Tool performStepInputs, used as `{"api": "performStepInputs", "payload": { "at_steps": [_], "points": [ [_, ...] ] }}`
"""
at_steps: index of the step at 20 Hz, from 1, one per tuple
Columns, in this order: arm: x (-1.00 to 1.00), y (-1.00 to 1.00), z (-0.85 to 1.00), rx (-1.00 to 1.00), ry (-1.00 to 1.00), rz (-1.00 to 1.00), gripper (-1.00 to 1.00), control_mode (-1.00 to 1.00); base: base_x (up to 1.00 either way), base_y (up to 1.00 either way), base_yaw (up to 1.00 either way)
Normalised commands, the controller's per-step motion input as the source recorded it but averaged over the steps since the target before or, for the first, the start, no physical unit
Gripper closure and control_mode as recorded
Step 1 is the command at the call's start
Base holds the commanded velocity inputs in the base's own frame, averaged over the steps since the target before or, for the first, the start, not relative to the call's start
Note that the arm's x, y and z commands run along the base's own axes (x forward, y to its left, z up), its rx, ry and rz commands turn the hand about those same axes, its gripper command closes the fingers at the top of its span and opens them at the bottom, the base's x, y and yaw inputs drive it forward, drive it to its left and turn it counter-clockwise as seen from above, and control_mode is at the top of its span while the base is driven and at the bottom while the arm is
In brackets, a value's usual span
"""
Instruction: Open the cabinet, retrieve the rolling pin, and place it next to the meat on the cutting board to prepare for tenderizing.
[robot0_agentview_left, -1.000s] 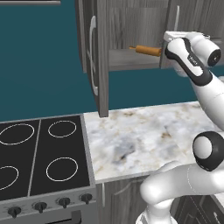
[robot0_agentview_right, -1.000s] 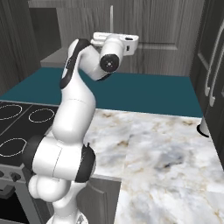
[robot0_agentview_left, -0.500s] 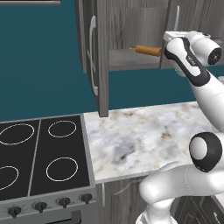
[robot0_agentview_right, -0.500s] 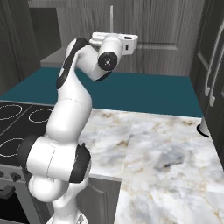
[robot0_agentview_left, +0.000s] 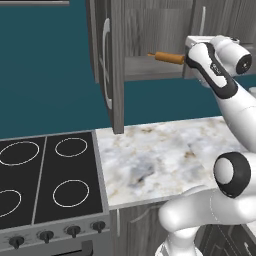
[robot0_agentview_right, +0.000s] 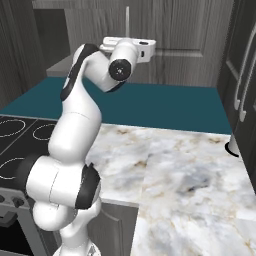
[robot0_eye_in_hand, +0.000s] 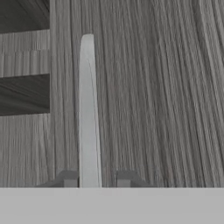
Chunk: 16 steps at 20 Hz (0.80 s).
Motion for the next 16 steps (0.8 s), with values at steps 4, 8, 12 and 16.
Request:
{"api": "performStepInputs", "payload": {
  "at_steps": [4,8,12,16],
  "points": [
    [-0.27,-0.30,0.00,0.00,0.00,0.00,1.00,-1.00,0.00,0.00,0.00],
    [-0.47,-0.38,0.00,0.02,0.00,0.00,1.00,-1.00,0.00,0.00,0.00],
    [-0.57,-0.51,0.00,0.06,0.00,0.00,1.00,-1.00,0.00,0.00,0.00],
    [-0.57,-0.59,0.00,0.08,0.00,0.00,1.00,-1.00,0.00,0.00,0.00]
  ]
}}
